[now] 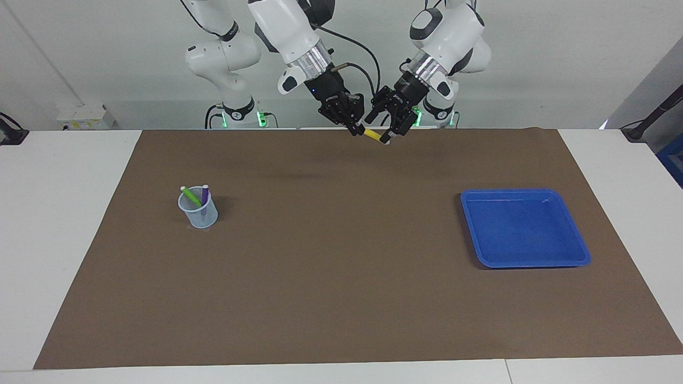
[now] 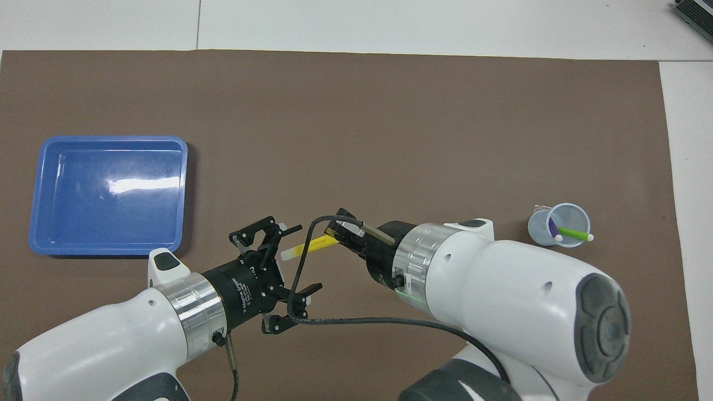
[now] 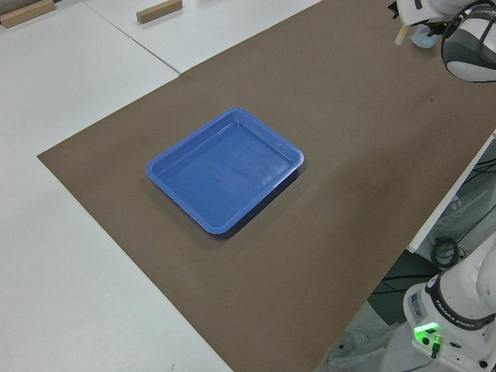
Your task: Right arm passes pens to left for tray arrangement
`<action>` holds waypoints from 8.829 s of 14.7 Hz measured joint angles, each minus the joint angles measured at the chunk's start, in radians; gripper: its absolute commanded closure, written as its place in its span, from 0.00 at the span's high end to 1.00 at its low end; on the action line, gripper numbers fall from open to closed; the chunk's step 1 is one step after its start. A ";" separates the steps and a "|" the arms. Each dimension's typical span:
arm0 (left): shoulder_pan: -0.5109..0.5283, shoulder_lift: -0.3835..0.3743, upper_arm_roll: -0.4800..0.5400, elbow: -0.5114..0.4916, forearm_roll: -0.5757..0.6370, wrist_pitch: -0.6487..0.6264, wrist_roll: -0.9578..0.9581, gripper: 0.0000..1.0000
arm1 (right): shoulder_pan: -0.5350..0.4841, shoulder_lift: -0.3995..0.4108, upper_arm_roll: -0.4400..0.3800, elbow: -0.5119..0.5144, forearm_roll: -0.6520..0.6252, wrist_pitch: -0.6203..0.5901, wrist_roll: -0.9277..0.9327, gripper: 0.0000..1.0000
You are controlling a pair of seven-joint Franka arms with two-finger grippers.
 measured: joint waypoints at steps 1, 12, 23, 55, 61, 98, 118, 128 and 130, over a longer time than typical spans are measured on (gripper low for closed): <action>0.000 0.000 -0.004 -0.001 0.000 0.006 0.000 0.96 | 0.000 0.000 0.000 0.000 0.000 0.000 0.000 0.00; 0.000 0.000 -0.029 -0.007 0.000 0.022 -0.004 0.86 | 0.000 0.000 0.000 0.000 0.000 0.000 -0.001 0.00; 0.006 0.000 -0.025 -0.007 0.000 0.005 -0.004 0.65 | 0.000 0.000 0.000 -0.001 0.000 0.000 -0.001 0.00; 0.045 -0.003 -0.019 0.007 0.001 -0.099 0.014 0.00 | -0.019 -0.014 -0.015 -0.018 0.005 -0.022 -0.071 1.00; 0.231 -0.012 -0.003 0.035 0.122 -0.486 0.622 0.00 | -0.197 -0.014 -0.024 -0.017 -0.013 -0.228 -0.483 1.00; 0.455 0.666 0.146 0.273 0.975 -0.226 1.786 0.00 | -0.591 0.136 -0.020 -0.175 -0.542 -0.326 -0.816 0.22; 0.440 0.760 0.140 0.325 1.044 -0.139 1.733 0.74 | -0.603 0.131 -0.023 -0.003 -0.557 -0.515 -1.072 0.00; 0.436 0.756 0.140 0.462 1.045 -0.399 1.727 0.81 | -0.597 0.124 -0.005 0.284 -0.323 -0.817 -1.101 0.00; 0.436 0.745 0.141 0.516 1.027 -0.484 1.716 0.81 | -0.597 0.125 -0.006 0.284 -0.238 -0.817 -1.079 0.00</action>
